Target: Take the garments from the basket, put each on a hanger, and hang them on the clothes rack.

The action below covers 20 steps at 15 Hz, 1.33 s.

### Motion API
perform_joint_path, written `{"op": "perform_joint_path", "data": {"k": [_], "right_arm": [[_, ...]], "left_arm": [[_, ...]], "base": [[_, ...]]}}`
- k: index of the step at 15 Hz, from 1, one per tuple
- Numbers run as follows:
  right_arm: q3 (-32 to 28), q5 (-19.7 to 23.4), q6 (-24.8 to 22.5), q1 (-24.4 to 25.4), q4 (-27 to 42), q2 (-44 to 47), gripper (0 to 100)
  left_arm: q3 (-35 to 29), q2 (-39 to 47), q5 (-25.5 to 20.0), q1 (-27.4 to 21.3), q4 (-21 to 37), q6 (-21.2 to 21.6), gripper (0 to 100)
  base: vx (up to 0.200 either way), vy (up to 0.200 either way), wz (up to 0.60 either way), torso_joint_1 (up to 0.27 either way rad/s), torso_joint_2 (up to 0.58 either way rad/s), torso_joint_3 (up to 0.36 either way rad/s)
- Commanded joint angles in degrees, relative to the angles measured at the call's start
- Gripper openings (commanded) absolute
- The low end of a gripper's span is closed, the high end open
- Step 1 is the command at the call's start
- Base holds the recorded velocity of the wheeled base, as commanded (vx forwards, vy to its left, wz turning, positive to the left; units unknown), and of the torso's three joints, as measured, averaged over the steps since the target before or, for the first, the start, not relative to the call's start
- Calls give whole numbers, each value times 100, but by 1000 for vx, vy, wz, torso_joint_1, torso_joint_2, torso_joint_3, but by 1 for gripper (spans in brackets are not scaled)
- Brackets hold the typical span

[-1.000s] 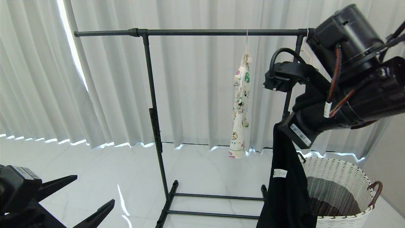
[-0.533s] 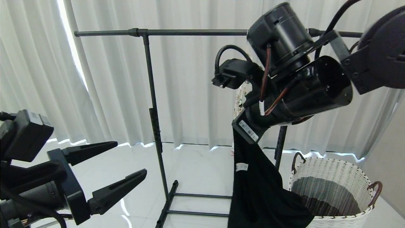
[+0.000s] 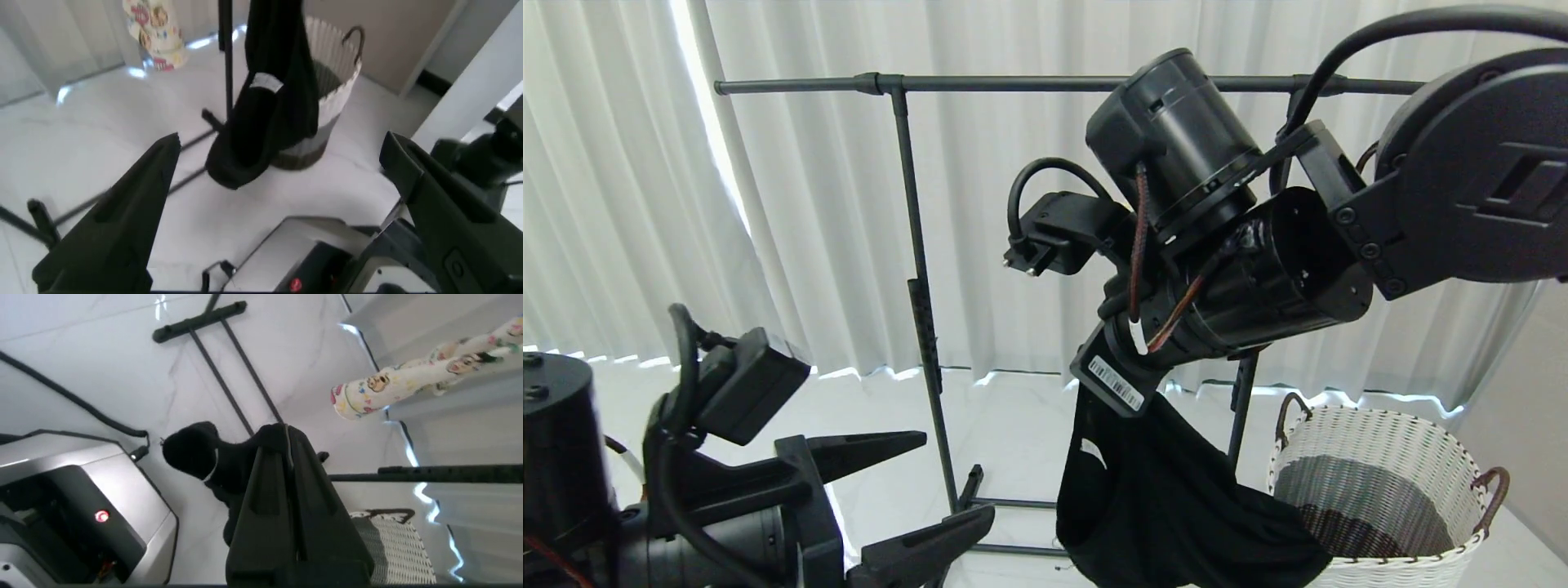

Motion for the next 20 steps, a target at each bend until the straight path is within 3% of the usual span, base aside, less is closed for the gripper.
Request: {"op": "perform_joint_path", "data": {"k": [1,5,9,20], "right_arm": [[1,-1,-1,191,9,-9,0],[1,-1,-1,596,9,-9,0],[1,-1,-1,728,0,-18,0],[1,-1,-1,745,17,-114,0]], "left_arm": [[26,471,7,-54,-3,7,100],[26,972,86,-291,-3,7,100],[-53,1552,640,-801,-3,-28,100],[-79,2422,965,-774,-161,-300,100]], "base": [[0,0,0,0,0,0],[0,0,0,0,0,0],[0,0,0,0,0,0],[0,0,0,0,0,0]]}}
